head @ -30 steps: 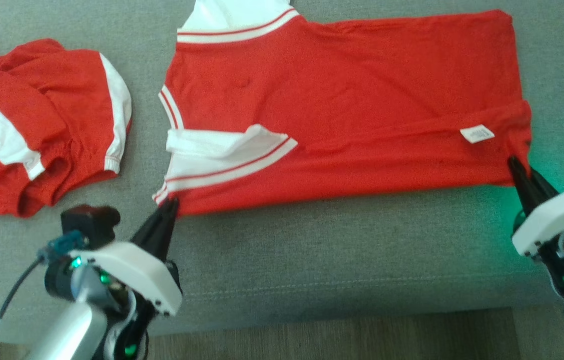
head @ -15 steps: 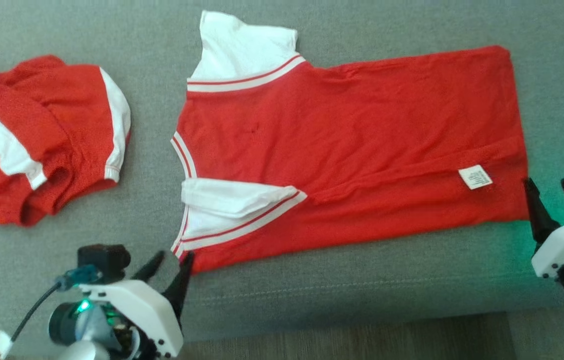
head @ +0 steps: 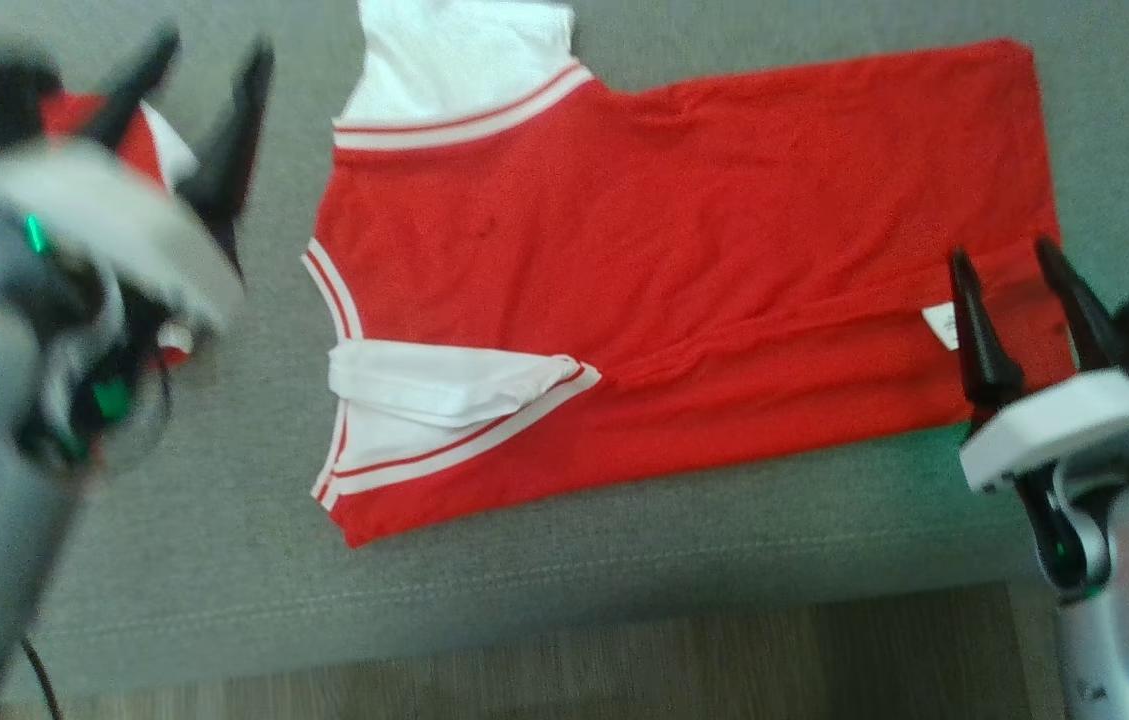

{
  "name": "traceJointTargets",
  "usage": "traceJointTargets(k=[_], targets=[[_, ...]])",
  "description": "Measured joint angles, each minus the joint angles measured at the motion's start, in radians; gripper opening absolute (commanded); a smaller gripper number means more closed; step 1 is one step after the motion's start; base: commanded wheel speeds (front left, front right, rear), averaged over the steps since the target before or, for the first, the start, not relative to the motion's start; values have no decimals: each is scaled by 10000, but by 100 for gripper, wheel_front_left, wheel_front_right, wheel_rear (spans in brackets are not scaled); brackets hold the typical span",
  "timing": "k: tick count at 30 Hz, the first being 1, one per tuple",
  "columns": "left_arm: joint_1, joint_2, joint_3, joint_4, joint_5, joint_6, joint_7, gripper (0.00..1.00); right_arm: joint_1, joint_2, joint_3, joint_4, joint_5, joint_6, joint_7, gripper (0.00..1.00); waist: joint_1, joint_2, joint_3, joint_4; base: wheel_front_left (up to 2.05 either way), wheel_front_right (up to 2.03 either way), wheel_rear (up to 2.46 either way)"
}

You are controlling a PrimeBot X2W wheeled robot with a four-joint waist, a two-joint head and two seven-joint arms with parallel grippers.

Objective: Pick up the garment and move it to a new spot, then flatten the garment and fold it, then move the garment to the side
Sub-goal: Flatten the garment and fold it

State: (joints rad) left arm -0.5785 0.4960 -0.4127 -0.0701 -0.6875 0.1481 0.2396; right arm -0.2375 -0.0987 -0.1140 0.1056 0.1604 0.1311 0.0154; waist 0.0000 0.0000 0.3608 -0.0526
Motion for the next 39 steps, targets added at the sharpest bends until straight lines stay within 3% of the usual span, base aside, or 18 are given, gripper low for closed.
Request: traceJointTargets(k=[7, 10, 15, 26, 39], targets=[[-3434, 59, -660, 2849, 196, -1540, 1317, 100, -954, 6, 491, -408, -6, 0, 107, 100, 2, 0, 1133, -218, 0, 0, 0], [-4614, 234, -917, 4109, 719, -1985, 1511, 100, -1337, 33, 719, -483, -4, 0, 94, 100, 3, 0, 1648, -438, 0, 0, 0], [-5540, 320, -1250, 5611, 717, -2476, 2161, 100, -1496, 50, 901, -525, 13, 0, -73, 100, 3, 0, 2278, -993, 0, 0, 0], [-7007, 591, -1969, 6796, 554, -2727, 3152, 100, -1751, 309, 1187, -437, 171, 0, -366, 100, 2, 0, 3254, -1995, 0, 0, 0], [-7465, 930, -2621, 6470, -217, -2727, 4468, 100, -2060, 313, 1009, -245, 244, 0, -522, 100, 1, 0, 3248, -2099, 0, 0, 0]])
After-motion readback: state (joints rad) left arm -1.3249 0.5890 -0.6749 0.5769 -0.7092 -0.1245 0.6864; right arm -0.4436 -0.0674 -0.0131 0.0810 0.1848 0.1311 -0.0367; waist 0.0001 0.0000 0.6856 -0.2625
